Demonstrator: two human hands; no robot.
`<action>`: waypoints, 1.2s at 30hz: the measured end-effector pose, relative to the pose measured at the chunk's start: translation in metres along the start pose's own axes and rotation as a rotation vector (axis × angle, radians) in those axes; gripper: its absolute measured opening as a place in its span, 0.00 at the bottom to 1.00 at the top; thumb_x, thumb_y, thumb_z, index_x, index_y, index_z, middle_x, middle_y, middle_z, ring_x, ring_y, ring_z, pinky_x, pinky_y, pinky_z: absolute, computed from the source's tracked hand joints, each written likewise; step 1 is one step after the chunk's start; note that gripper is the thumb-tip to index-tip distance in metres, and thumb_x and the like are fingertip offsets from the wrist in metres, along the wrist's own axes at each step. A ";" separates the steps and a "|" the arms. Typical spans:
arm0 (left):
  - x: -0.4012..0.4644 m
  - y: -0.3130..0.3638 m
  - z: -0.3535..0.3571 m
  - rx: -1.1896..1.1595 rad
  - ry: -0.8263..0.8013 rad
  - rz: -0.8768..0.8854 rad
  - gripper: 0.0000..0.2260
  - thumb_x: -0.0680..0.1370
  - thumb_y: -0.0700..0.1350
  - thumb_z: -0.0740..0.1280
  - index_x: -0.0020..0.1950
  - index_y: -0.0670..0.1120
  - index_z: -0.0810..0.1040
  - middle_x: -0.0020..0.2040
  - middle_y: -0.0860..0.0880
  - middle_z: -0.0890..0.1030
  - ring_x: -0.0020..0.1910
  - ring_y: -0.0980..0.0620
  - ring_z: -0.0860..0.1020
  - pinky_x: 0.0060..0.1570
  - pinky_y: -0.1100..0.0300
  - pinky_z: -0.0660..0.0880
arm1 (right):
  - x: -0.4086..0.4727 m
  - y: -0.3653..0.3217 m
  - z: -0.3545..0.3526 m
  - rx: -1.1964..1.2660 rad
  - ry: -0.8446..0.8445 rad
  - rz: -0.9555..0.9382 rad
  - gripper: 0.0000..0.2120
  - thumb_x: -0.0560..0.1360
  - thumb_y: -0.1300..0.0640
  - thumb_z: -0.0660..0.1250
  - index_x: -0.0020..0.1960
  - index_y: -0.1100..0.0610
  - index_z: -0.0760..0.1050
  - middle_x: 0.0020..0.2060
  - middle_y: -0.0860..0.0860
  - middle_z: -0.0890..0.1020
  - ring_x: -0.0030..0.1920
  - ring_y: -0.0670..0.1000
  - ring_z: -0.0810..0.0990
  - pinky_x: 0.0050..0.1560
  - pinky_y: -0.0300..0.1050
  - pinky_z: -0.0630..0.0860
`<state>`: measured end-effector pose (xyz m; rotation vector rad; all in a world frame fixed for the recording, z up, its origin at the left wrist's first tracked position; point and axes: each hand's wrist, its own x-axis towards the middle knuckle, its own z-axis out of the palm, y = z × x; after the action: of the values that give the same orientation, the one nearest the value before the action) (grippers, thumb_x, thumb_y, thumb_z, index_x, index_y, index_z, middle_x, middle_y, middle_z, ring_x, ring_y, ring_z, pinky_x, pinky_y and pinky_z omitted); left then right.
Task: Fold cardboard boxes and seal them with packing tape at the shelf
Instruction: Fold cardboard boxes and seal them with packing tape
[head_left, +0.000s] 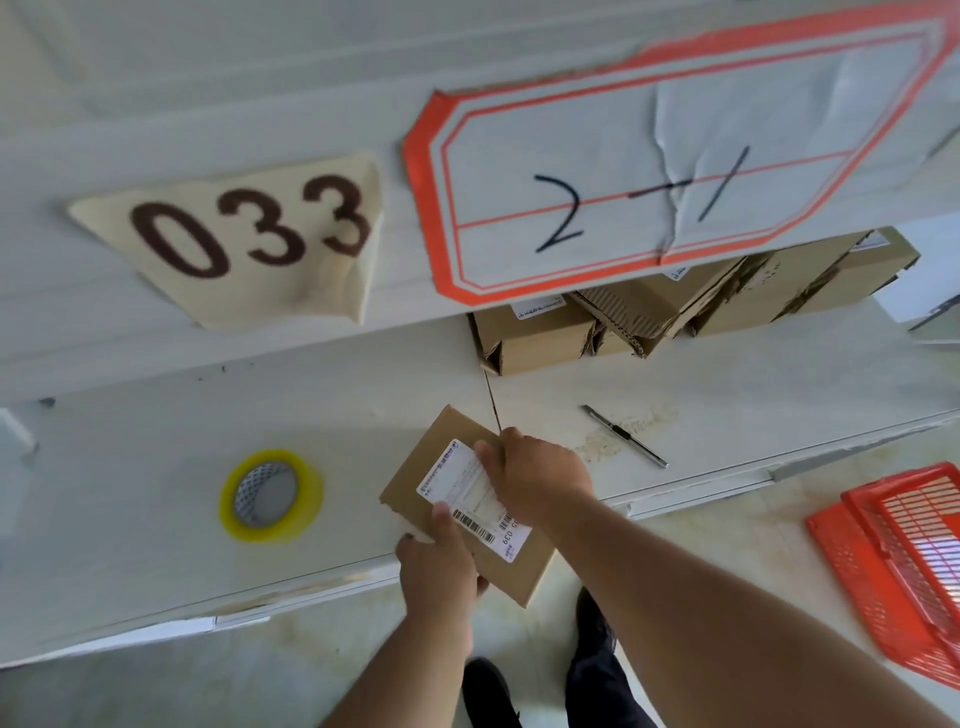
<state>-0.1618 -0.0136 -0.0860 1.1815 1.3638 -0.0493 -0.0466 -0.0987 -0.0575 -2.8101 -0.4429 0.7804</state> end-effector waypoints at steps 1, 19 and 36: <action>-0.006 -0.002 0.001 -0.027 -0.032 -0.050 0.19 0.85 0.57 0.62 0.67 0.44 0.67 0.54 0.44 0.82 0.50 0.43 0.83 0.48 0.42 0.84 | -0.005 0.001 -0.004 0.017 0.007 -0.020 0.26 0.84 0.34 0.42 0.54 0.51 0.70 0.40 0.48 0.81 0.41 0.53 0.83 0.44 0.51 0.81; 0.015 0.034 0.013 0.089 0.095 0.294 0.32 0.82 0.59 0.63 0.79 0.42 0.60 0.69 0.36 0.76 0.62 0.36 0.79 0.53 0.56 0.70 | -0.079 0.010 0.058 -0.204 0.407 -0.504 0.27 0.87 0.46 0.47 0.78 0.57 0.70 0.77 0.52 0.71 0.79 0.52 0.65 0.78 0.53 0.59; 0.031 0.028 -0.009 0.095 0.024 0.275 0.48 0.63 0.78 0.64 0.77 0.56 0.59 0.66 0.47 0.77 0.59 0.41 0.81 0.57 0.40 0.81 | -0.049 0.020 -0.016 0.301 0.084 0.017 0.29 0.84 0.38 0.54 0.80 0.50 0.62 0.72 0.49 0.76 0.71 0.54 0.73 0.67 0.53 0.73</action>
<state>-0.1407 0.0235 -0.0901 1.4447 1.2201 0.0972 -0.0735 -0.1349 -0.0263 -2.5573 -0.2634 0.6673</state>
